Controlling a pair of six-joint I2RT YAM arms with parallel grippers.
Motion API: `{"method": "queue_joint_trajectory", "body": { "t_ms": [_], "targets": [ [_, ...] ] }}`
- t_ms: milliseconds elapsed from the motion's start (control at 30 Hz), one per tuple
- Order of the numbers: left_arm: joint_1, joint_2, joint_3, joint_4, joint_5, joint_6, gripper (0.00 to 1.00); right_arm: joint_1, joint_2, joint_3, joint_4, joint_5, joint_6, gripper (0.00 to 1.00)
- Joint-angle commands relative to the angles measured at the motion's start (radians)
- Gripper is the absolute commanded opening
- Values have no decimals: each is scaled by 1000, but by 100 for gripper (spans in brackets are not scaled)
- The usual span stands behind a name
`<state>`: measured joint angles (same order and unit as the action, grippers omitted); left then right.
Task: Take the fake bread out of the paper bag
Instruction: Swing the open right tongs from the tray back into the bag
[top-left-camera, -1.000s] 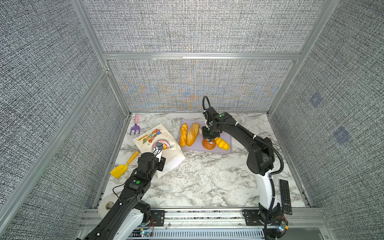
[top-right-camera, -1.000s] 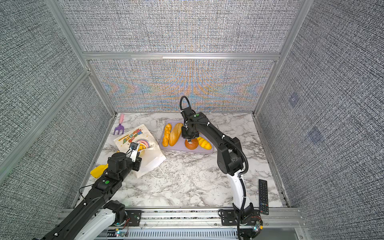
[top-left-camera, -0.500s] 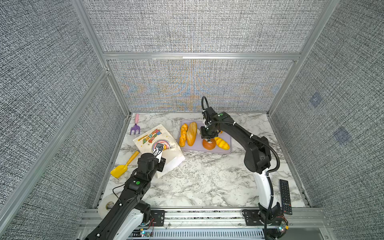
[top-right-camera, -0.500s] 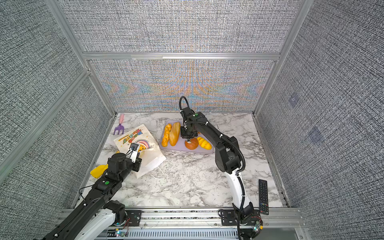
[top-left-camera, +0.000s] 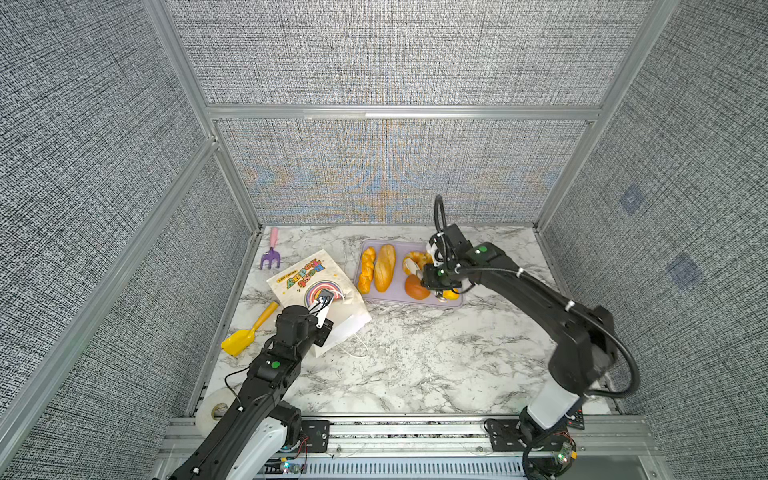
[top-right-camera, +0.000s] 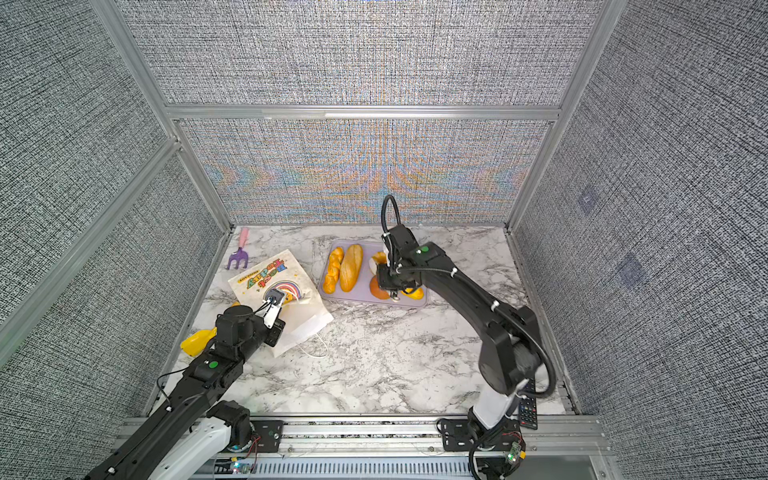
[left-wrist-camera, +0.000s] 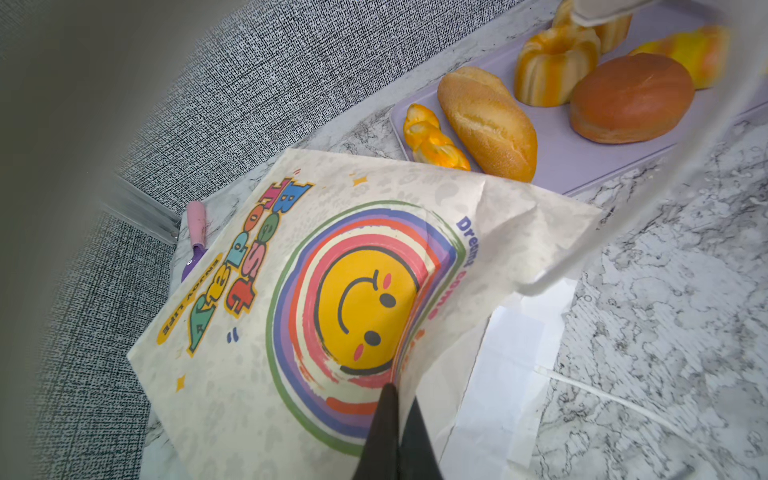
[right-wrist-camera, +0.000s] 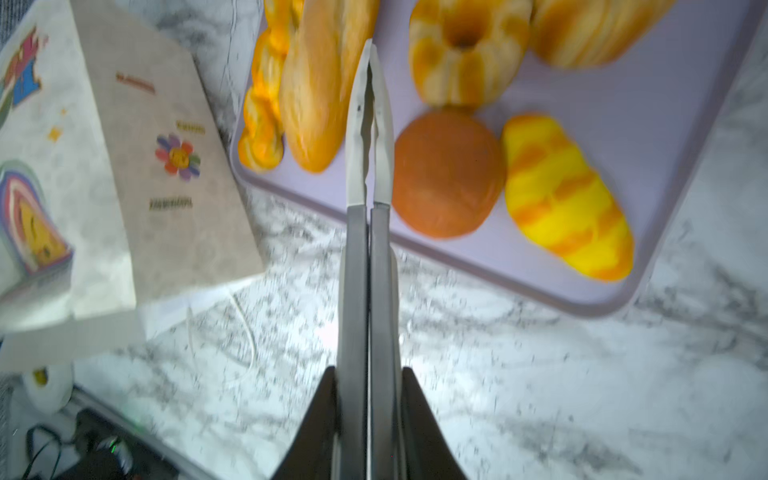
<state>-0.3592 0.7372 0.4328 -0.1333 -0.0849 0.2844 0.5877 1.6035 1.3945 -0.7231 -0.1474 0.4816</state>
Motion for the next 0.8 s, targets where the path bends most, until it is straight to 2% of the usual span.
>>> {"method": "queue_joint_trajectory", "body": {
  "t_ms": [0,133,300,400,533,767],
  "targets": [
    [1,-1,7,-5,-27,4,0,52,-170,-254,293,-146,183,11],
    [1,2,7,9,-37,-26,0,175,-351,-558,566,-188,392,15],
    [0,7,6,16,-34,-43,0,317,-398,-667,723,-192,512,20],
    [1,10,1,19,-39,-48,0,364,-343,-667,839,-214,558,28],
    [0,10,-12,32,-41,-62,0,379,-191,-640,1040,-284,632,35],
    [0,9,-25,44,-50,-69,0,380,64,-544,1264,-346,740,38]
  ]
}}
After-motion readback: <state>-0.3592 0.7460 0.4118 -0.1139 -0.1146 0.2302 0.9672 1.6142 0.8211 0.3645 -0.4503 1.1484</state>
